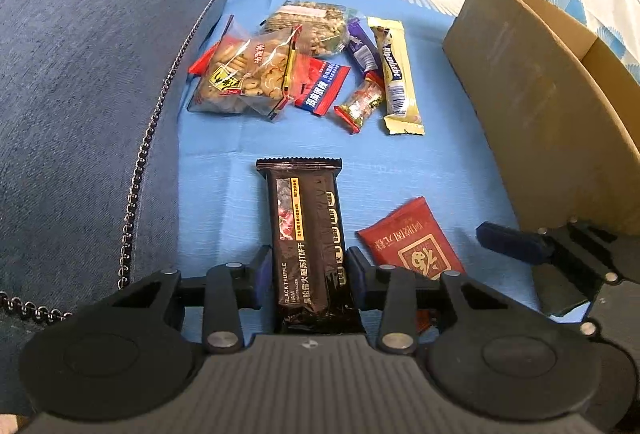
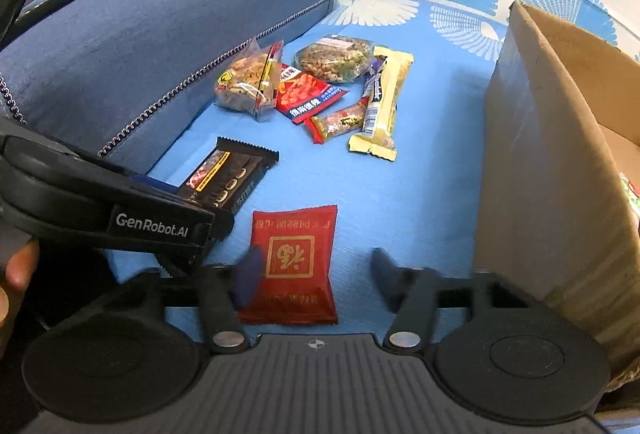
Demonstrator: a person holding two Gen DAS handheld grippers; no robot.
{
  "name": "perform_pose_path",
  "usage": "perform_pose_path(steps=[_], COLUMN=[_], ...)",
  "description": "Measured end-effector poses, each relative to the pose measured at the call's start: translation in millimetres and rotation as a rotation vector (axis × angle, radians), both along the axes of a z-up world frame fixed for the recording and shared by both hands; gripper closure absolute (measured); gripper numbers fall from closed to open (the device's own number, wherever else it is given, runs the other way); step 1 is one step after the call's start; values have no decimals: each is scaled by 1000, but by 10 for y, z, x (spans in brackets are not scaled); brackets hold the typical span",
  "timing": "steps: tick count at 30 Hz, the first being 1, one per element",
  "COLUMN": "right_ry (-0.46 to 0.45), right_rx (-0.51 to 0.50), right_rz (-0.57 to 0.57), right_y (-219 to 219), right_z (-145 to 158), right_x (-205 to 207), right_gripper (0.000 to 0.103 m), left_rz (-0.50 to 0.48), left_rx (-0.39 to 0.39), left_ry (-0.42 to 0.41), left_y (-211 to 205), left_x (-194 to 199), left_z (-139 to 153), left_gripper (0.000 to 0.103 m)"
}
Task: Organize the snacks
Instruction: 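Grasp the dark chocolate bar with the left tool while the right grasps the red packet, then lift both held snacks and carry them over the cardboard box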
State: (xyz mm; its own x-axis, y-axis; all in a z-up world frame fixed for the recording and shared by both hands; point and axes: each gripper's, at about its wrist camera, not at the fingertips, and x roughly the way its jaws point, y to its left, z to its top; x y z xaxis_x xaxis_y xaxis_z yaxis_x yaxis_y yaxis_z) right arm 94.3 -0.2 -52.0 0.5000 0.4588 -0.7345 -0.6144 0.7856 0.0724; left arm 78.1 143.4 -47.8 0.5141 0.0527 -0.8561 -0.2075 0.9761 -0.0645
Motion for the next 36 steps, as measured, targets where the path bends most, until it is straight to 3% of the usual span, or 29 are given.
perform_pose_path(steps=[5,7,10,13,18,25,36], right_ry=[45,10,-19,-30,-75,-70,-139], right_rx=[-7,-39,-38,-42,-21,9,56], right_rz=[18,38,69,77,25,-6,9], right_y=[74,134,171,174,74,16,-4], right_z=[-104,-138,-115,-108,-15,32,252], right_x=[28,-16,-52,-54,-22,21,-54], right_gripper=[31,31,57,60,61,60,60], left_rz=[8,8,10,13,16,29,68], left_rx=[-11,-12,-12,-10,-10,-27,-53], left_ry=[0,0,-3,-12,-20,-33,-167], left_y=[21,16,16,16,5,32,105], left_x=[-4,-4,-7,-14,-32,-53,-172], left_z=[4,4,8,18,29,56,218], left_gripper=[60,60,60,60,60,60,60])
